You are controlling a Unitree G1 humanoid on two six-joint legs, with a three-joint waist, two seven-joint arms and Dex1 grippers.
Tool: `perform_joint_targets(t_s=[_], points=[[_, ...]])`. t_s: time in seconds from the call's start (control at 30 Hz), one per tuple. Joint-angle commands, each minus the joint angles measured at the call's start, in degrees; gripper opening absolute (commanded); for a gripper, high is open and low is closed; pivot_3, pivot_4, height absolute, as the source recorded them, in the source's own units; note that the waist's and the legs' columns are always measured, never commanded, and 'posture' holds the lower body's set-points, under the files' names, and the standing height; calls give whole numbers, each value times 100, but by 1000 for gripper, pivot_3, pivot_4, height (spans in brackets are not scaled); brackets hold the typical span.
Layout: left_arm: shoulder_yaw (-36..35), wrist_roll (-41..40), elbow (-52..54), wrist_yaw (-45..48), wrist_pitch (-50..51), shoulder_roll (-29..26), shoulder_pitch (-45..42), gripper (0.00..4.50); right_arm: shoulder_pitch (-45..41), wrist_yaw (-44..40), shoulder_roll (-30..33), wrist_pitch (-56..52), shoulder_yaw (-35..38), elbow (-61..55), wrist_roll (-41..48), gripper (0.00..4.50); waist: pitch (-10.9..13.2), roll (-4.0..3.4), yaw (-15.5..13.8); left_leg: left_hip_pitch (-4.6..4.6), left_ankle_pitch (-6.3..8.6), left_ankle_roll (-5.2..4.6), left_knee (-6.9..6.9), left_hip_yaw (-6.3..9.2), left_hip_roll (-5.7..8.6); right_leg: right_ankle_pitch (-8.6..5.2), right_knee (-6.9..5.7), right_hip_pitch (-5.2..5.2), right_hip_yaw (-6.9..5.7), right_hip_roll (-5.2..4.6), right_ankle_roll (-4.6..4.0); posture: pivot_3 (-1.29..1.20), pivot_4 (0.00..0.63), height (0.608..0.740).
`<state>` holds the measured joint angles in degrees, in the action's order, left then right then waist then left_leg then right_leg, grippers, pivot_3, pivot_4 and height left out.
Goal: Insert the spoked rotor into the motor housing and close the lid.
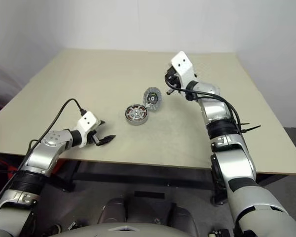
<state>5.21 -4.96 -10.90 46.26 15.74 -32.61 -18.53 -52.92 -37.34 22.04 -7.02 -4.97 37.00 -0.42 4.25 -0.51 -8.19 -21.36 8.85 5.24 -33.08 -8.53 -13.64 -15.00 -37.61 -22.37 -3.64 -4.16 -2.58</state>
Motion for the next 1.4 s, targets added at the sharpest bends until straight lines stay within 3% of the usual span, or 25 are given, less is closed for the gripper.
perform_joint_targets(t_s=[0.03, 0.4, 0.6, 0.87, 1.27, 1.4], points=[[37, 55, -41, 29, -115, 0, -159, 4500, -135, -54, 120, 203, -49, 36, -129, 17, 0, 0, 0, 0, 0, -1, 0, 0, 0, 0, 0, 1, 0, 0, 0, 0, 0, 740], [25, 62, 22, -17, -97, 21, -117, 4500, -343, 129, -287, 697, -100, 1669, -286, 17, 0, 0, 19, 1, 5, -10, -6, -1, -1, 0, -1, 2, 0, 0, -1, 0, 0, 740], [-17, 51, 73, -37, -70, -12, -69, 4500, -485, 96, -575, 750, 60, 1887, -92, 17, 0, -1, 40, -3, 14, -28, -15, -1, -1, 0, -1, 3, 0, -2, -2, 0, 0, 740], [-32, 54, 158, -66, -44, -7, 36, 4500, -360, -514, -1007, 204, 471, 880, 726, 17, 0, 0, 89, -3, 32, -61, -17, -2, -1, 0, -1, 3, 0, -2, -2, 0, 0, 740], [-162, 81, 51, -121, -106, -94, -51, 4500, 715, -439, -1449, -374, -297, -624, 403, 17, -3, 5, 98, 9, 32, -67, -16, -2, -1, 0, 4, 14, 0, -2, -2, 0, 0, 740], [-142, 79, 88, -113, -96, -90, 2, 4500, 430, -394, -1392, -527, 122, -618, 785, 17, -3, 4, 103, 12, 32, -66, -16, -2, -2, 0, 2, 13, 0, -2, -2, 0, 0, 740]])
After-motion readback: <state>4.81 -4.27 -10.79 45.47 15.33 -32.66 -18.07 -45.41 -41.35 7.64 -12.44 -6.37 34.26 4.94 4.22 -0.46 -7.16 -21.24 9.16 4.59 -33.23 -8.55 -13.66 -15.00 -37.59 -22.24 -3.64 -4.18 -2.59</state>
